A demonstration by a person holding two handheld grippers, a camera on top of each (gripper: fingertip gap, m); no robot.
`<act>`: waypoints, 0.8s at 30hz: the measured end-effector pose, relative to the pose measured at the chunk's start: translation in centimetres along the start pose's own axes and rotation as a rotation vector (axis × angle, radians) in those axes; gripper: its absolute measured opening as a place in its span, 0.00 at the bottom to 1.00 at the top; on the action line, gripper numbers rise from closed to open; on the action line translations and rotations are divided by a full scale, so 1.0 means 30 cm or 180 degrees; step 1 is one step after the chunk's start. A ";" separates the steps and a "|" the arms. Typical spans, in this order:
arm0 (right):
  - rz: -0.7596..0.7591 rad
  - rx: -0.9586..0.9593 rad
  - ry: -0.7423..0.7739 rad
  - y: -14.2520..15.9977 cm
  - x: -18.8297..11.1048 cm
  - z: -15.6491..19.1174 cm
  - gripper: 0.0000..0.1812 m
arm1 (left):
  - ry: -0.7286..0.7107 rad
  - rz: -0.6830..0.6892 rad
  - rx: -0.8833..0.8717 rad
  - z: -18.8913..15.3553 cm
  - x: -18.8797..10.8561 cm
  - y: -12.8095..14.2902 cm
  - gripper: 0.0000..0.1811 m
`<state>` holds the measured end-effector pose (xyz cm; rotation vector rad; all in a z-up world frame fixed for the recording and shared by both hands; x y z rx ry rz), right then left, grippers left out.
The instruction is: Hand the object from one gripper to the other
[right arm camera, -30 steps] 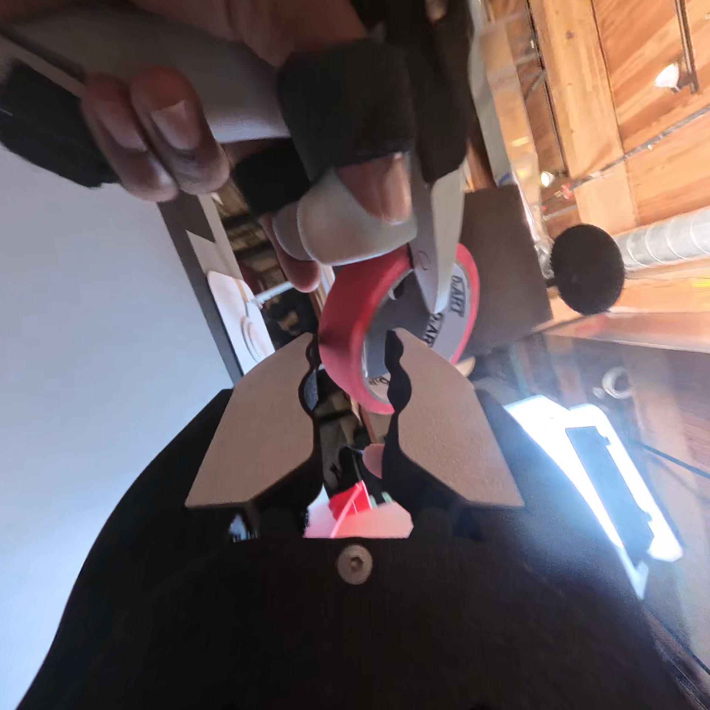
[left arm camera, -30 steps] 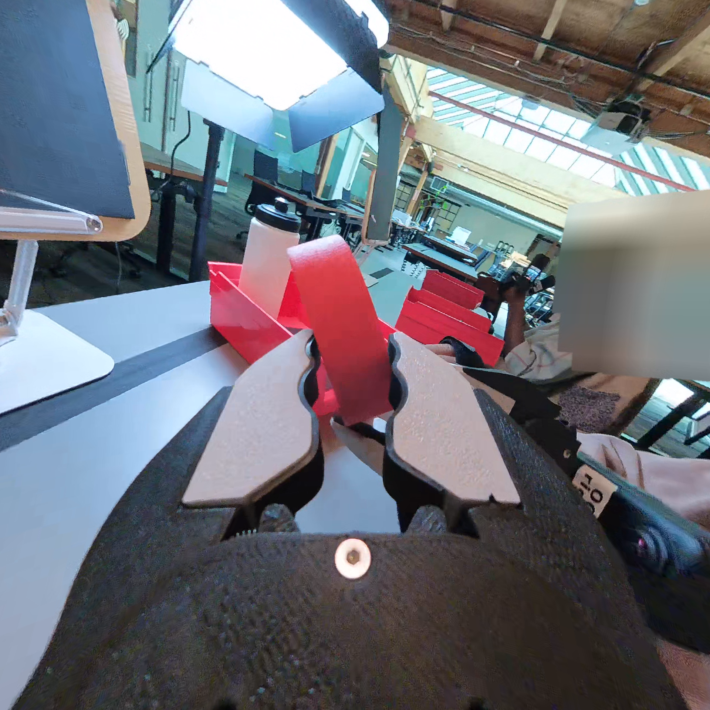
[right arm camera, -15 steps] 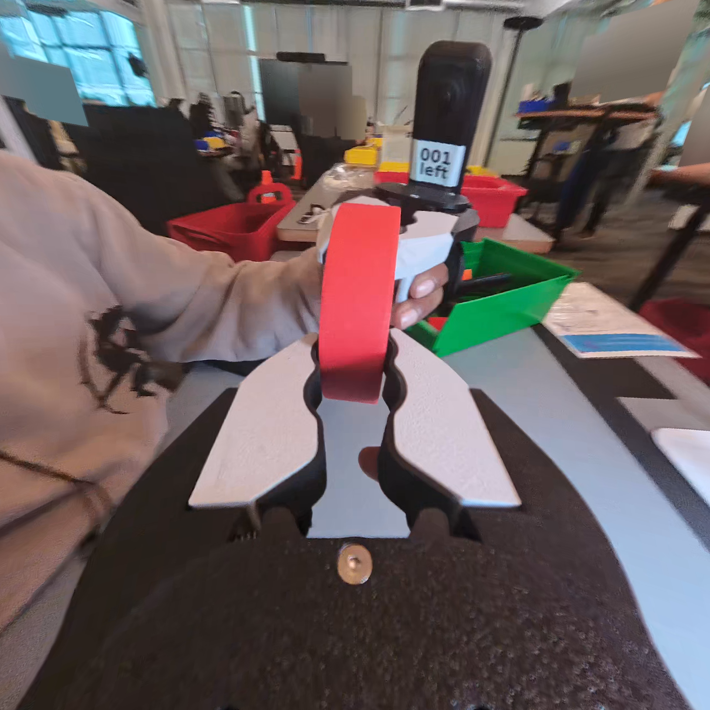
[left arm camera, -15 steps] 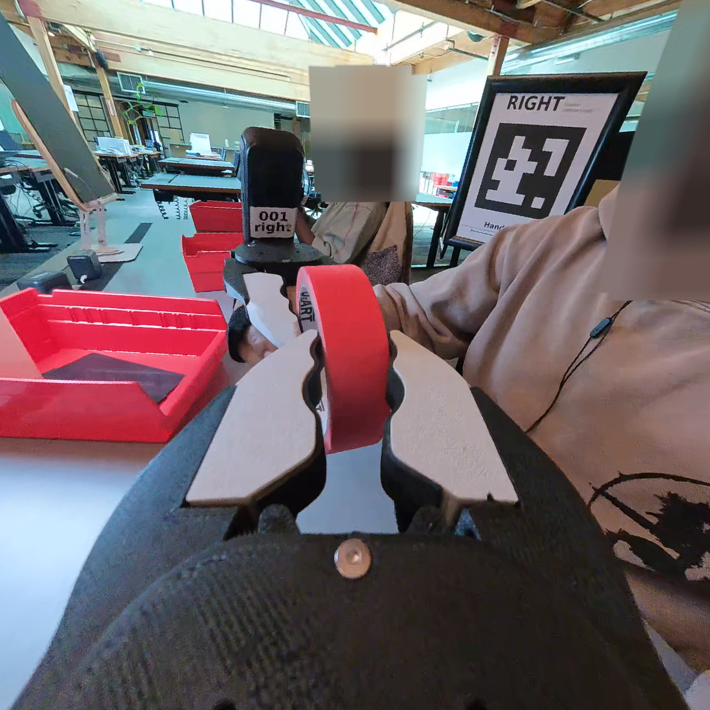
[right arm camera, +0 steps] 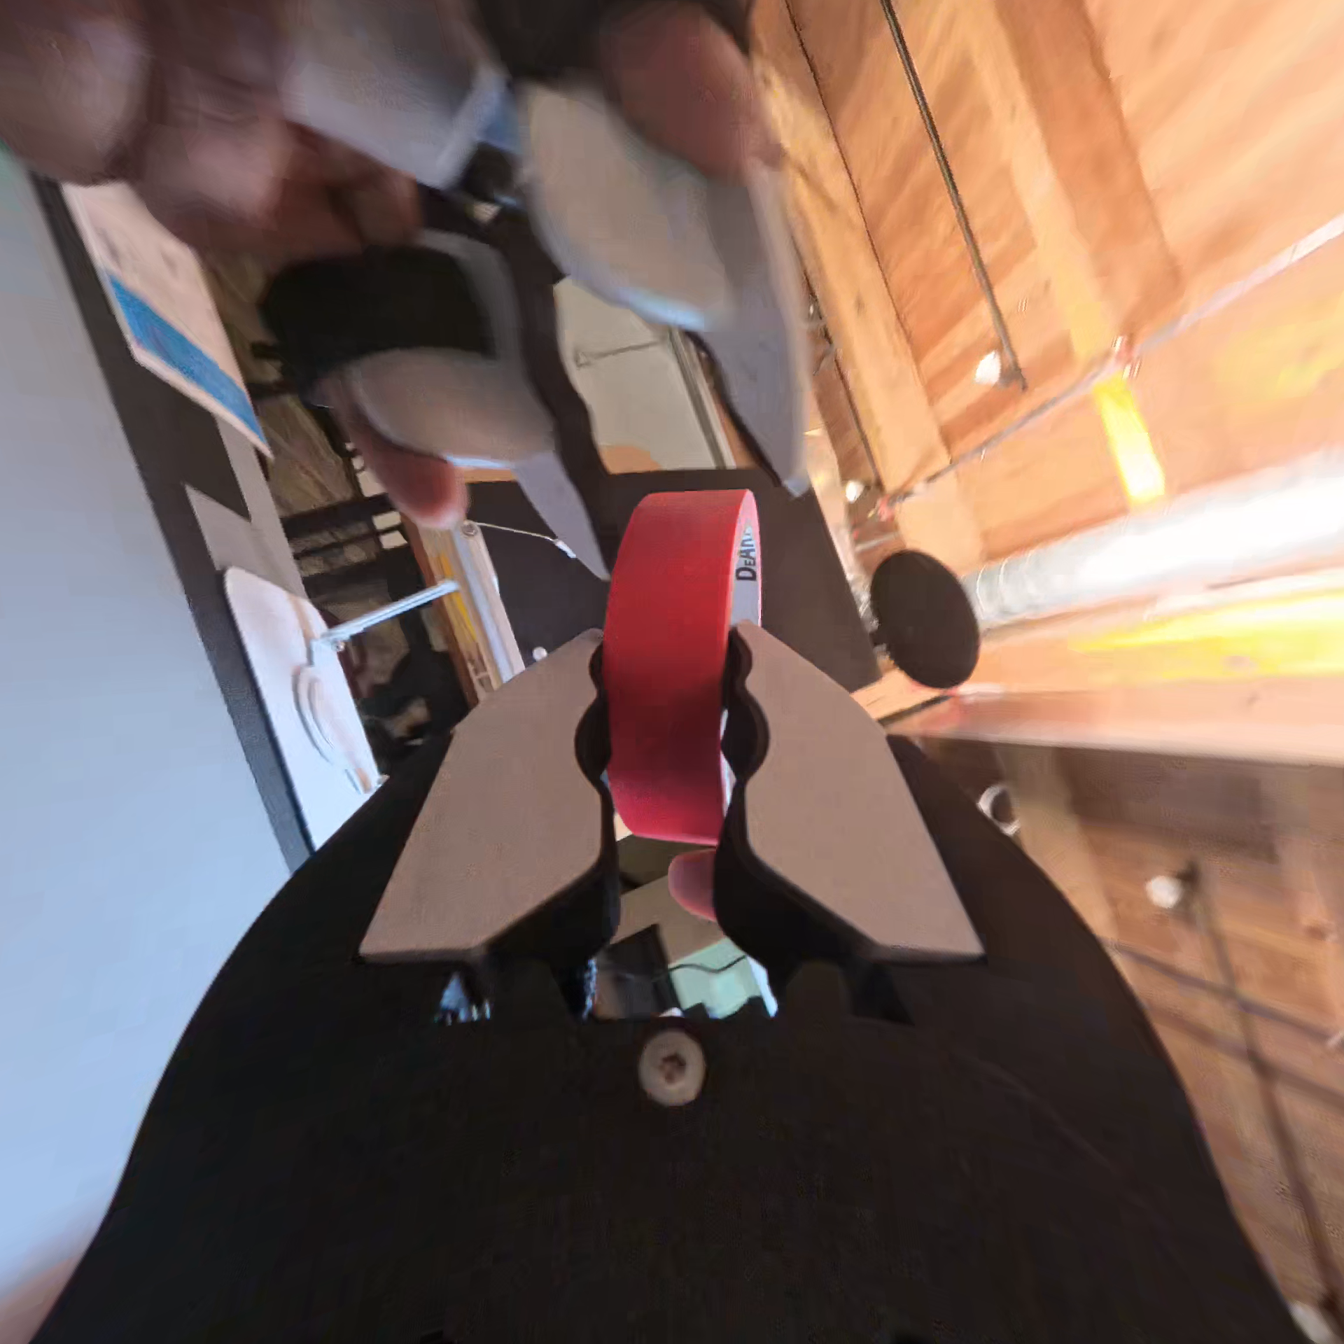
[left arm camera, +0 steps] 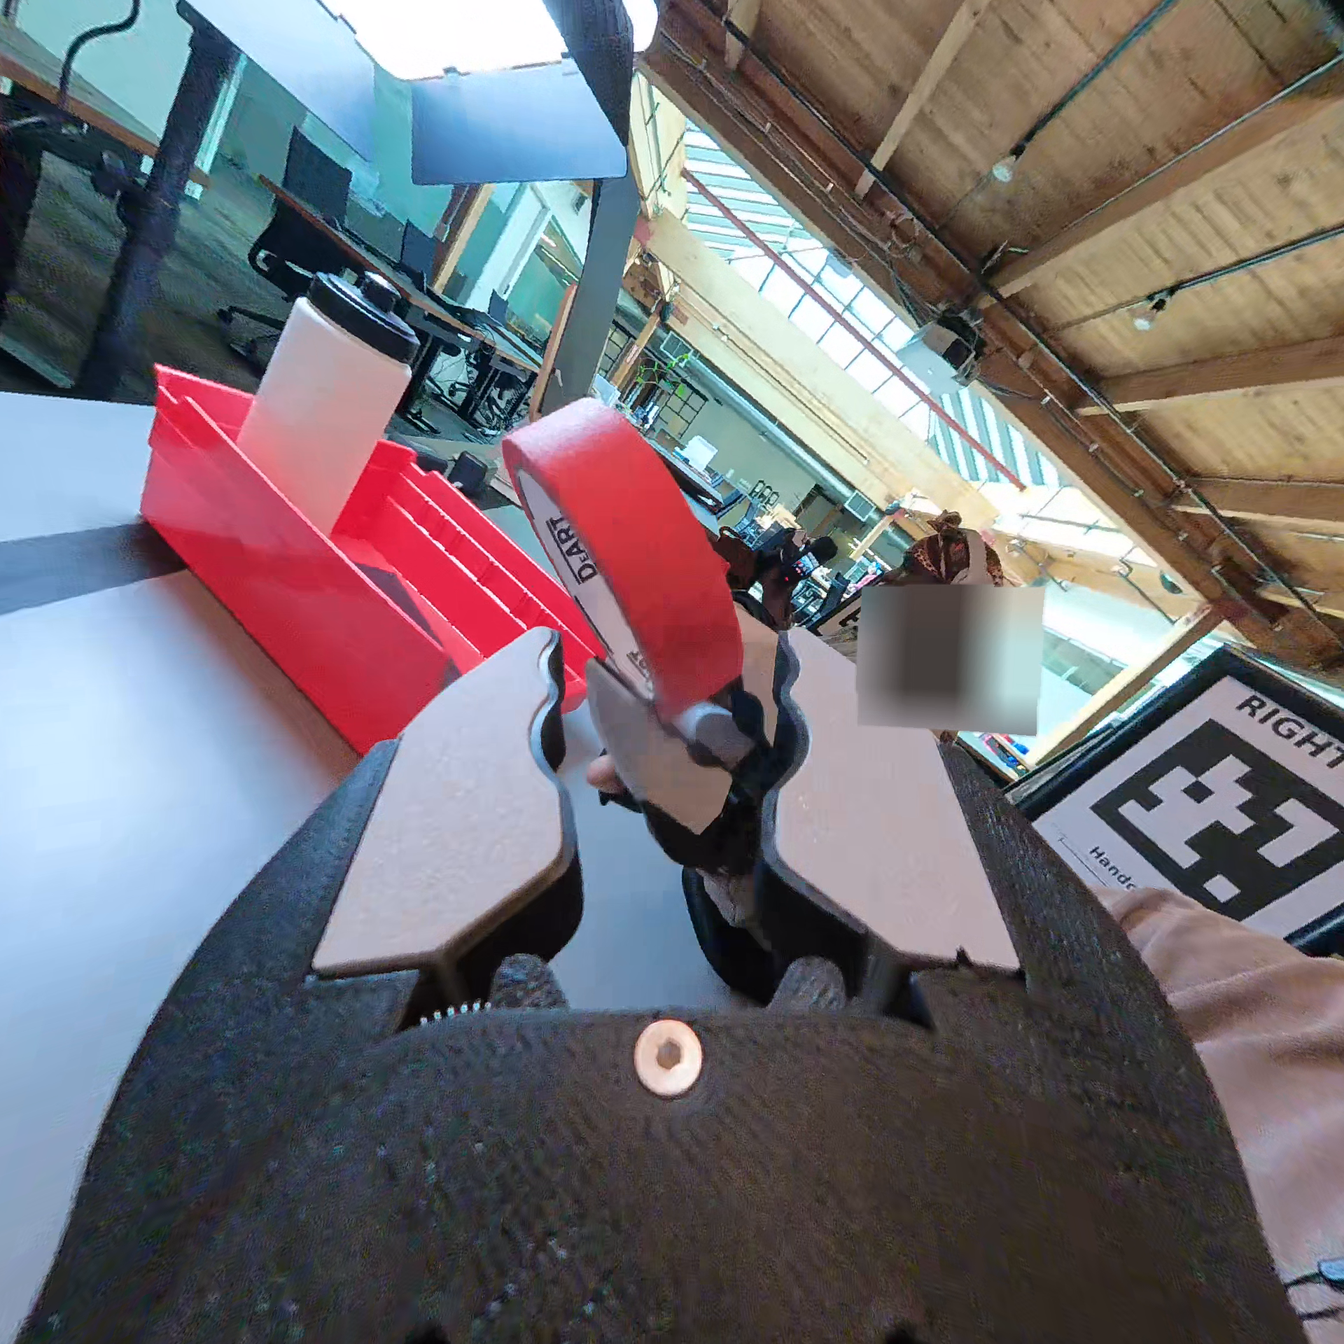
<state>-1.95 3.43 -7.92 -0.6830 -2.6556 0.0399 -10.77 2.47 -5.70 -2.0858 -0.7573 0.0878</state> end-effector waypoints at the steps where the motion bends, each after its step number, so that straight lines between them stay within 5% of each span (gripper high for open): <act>1: -0.0021 -0.0124 -0.0065 -0.012 0.001 0.035 0.15 | -0.0090 0.0001 0.0014 0.009 0.008 0.010 0.30; 4: -0.0055 -0.0315 -0.0171 -0.045 0.002 0.098 0.15 | -0.0428 0.0103 0.0387 0.057 0.008 0.036 0.21; 9: -0.0013 0.0222 -0.0608 -0.010 0.008 0.094 0.25 | -0.0257 0.0396 0.0878 0.077 -0.002 0.038 0.21; 14: -0.0616 0.0857 -0.0860 -0.056 -0.027 0.005 0.27 | -0.0102 0.0397 0.1414 0.031 -0.031 -0.012 0.19; 21: -0.0782 0.3964 -0.1733 0.033 -0.016 -0.084 0.31 | 0.0244 0.0500 0.1823 -0.034 -0.077 -0.040 0.16; 24: -0.0797 0.4556 -0.2161 0.052 -0.016 -0.027 0.36 | 0.0521 0.0716 0.1760 -0.069 -0.067 0.001 0.16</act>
Point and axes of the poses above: each gripper's, where its closed fingertips meet, x out along the fingers, y out of its underside, z = x × y across the jaws, the point moved 5 cm from there along -x, back along the fingers, and after that the axes turned 5 degrees about -z, right-handed, at the moved point
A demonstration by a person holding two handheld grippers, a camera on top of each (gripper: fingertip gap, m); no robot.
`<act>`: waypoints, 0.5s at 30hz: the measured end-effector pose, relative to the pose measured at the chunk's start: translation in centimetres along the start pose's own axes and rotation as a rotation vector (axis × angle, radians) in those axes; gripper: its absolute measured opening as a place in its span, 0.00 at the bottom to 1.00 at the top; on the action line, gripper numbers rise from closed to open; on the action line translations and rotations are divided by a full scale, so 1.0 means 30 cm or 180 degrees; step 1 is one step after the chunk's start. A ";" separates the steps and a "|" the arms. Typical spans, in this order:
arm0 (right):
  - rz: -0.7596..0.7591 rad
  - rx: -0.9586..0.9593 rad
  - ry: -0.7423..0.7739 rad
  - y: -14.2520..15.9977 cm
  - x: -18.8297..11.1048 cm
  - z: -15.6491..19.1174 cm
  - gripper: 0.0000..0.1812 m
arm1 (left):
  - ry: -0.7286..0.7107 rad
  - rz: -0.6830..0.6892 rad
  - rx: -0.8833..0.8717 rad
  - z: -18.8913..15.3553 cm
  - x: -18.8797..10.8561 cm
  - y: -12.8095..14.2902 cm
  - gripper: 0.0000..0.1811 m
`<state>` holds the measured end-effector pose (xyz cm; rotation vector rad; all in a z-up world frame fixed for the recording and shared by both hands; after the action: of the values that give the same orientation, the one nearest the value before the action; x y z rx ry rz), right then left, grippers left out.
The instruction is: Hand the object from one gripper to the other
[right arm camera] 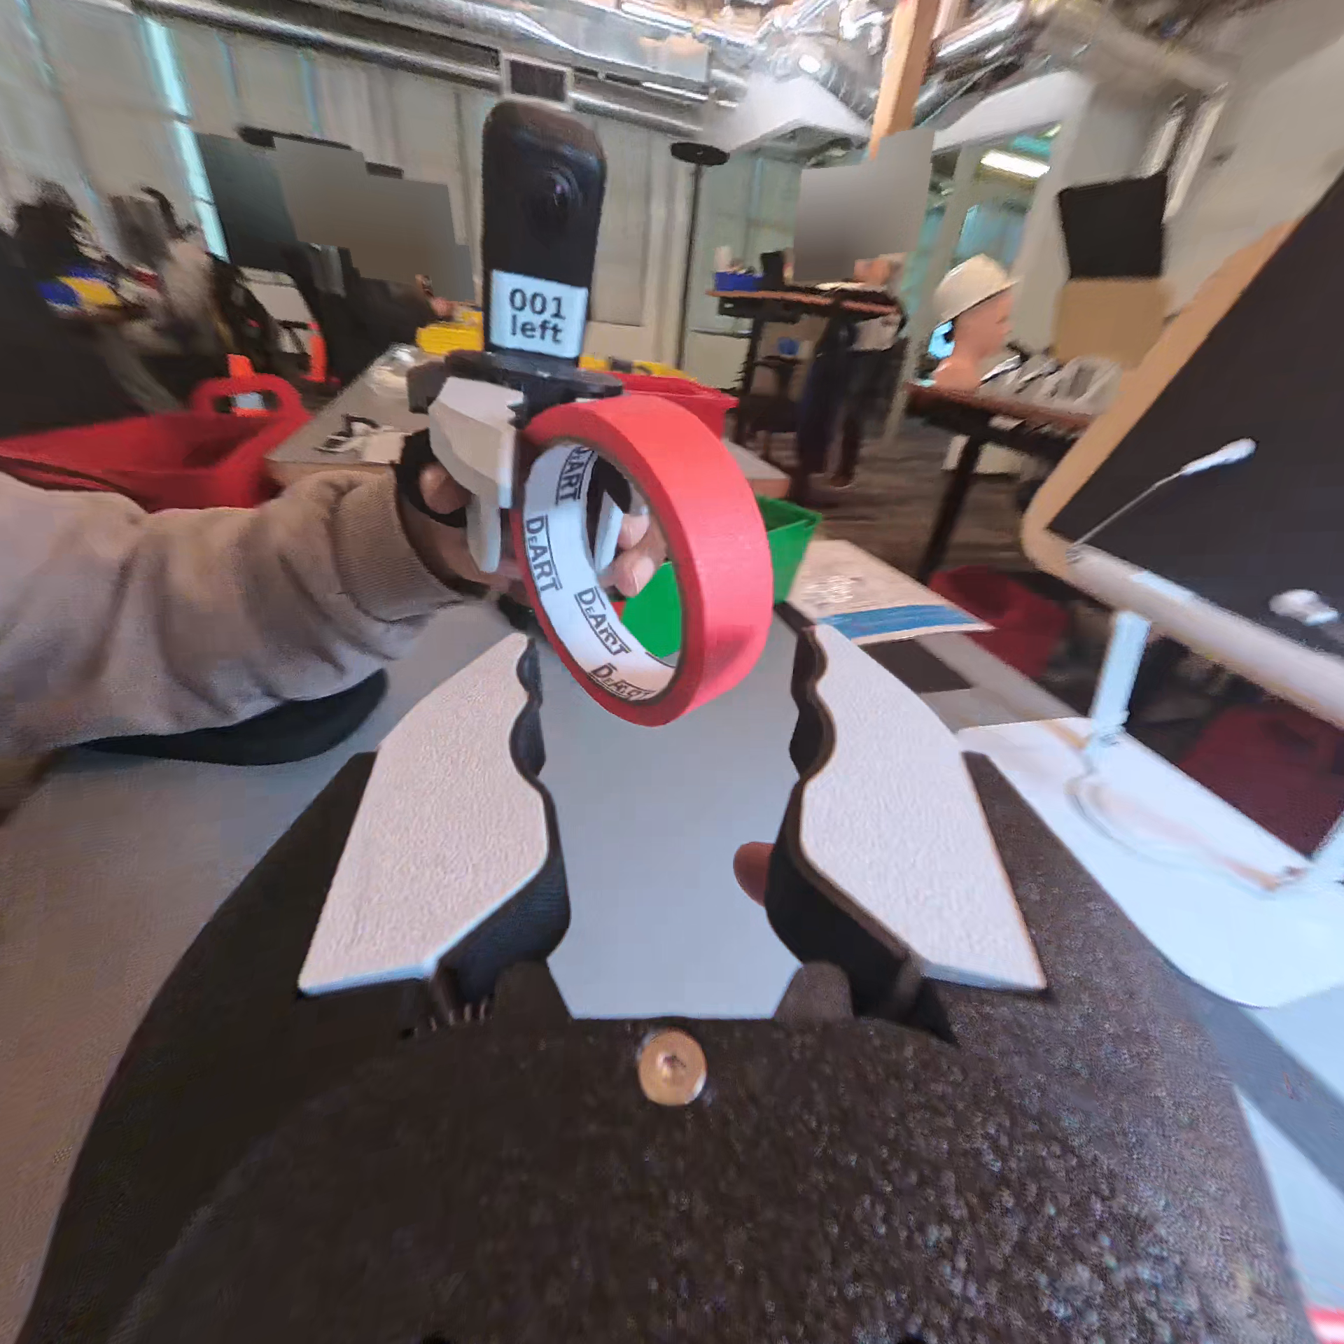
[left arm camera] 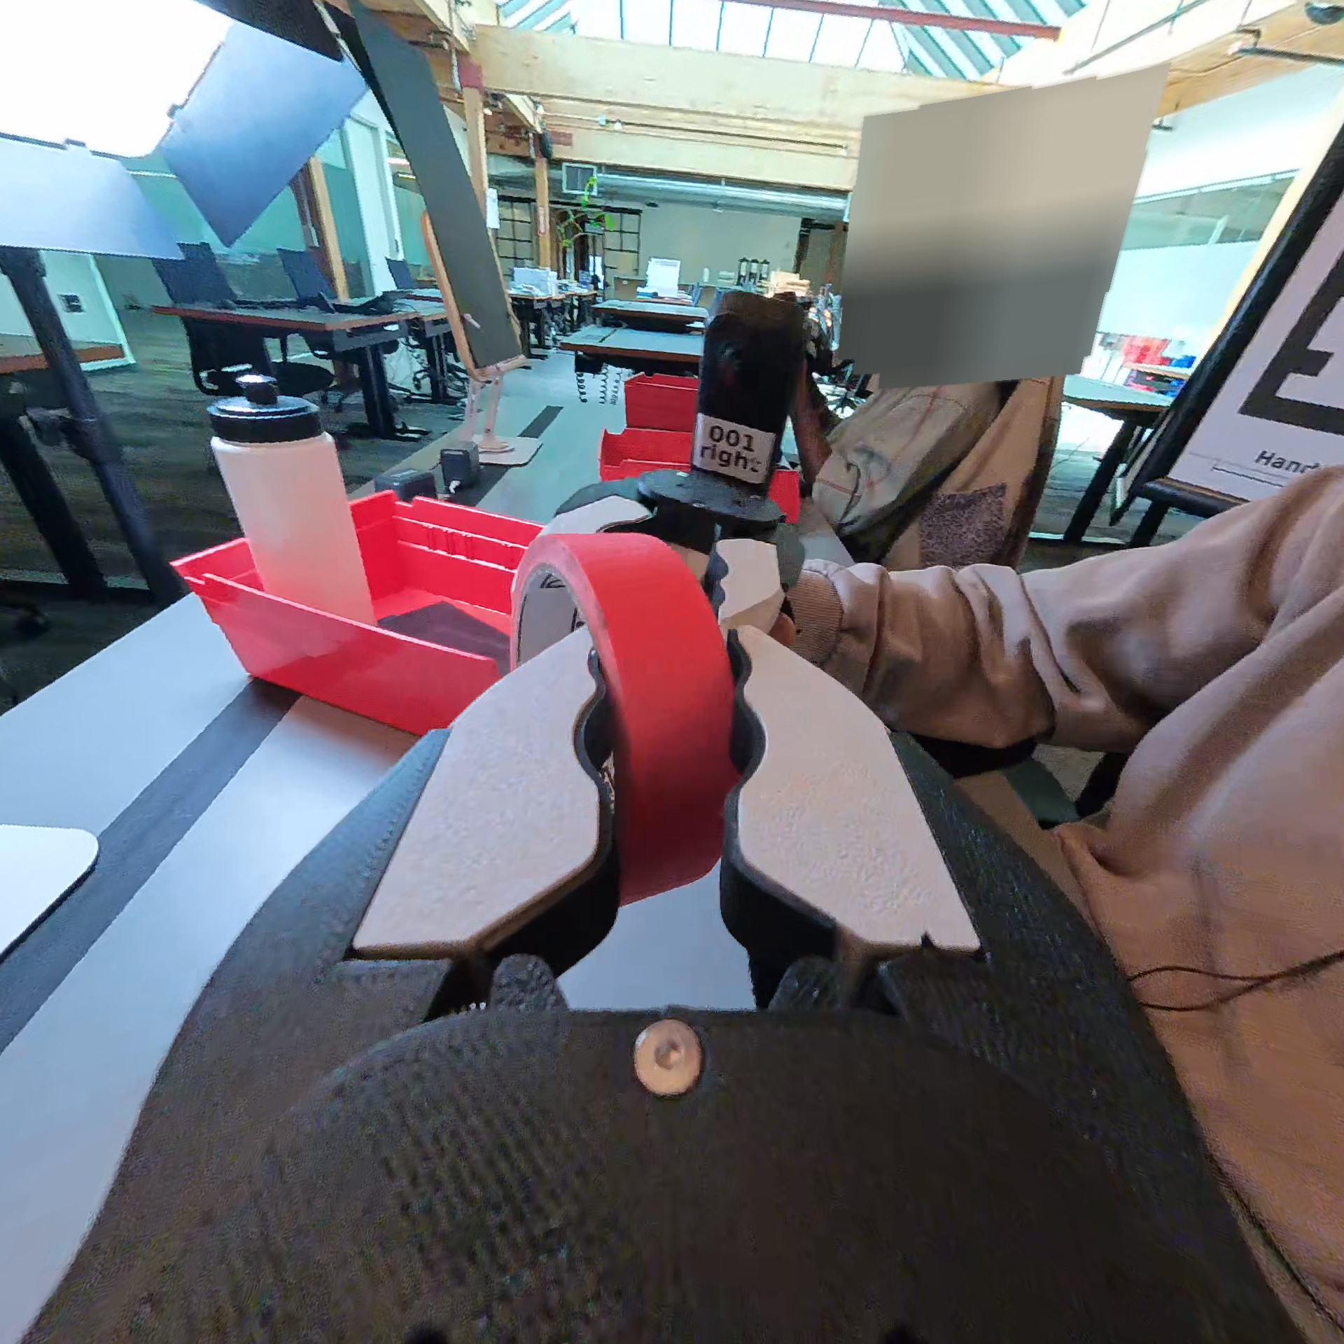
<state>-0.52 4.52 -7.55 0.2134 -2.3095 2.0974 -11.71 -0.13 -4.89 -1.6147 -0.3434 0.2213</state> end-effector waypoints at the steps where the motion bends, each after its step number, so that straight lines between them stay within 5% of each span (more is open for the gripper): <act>1: 0.0002 0.0151 -0.0150 0.013 0.006 0.010 0.37 | 0.0108 0.0058 -0.0013 -0.015 0.011 0.010 0.16; 3: 0.0001 0.0382 -0.0404 0.026 0.016 0.036 0.30 | 0.0324 0.0161 -0.0051 -0.043 0.028 0.027 0.16; 4: 0.0012 0.0351 -0.0285 0.029 0.016 0.025 0.19 | 0.0411 0.0165 -0.0059 -0.051 0.028 0.031 0.16; 8: 0.0036 -0.0012 0.0105 -0.002 0.004 -0.007 0.16 | 0.0095 0.0242 -0.0045 0.002 0.009 0.043 0.15; 11: 0.0135 -0.0705 0.0786 -0.028 -0.011 -0.044 0.15 | -0.0438 0.0119 -0.0037 0.069 -0.014 0.041 0.20; 15: 0.0369 -0.2222 0.1809 -0.065 -0.035 -0.064 0.15 | -0.0656 -0.0238 -0.0721 0.117 -0.035 0.016 0.27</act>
<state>0.57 6.35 -5.55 -0.4668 -2.5000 1.0454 -13.86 2.76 -5.69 -1.8025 -0.6037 0.3013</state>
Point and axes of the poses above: each gripper's, where its closed fingertips meet, x out along the fingers, y out of its underside, z = x × y across the jaws, the point moved 5 cm from there along -x, back along the fingers, and after that the axes turned 5 degrees about -z, right-handed, at the moved point
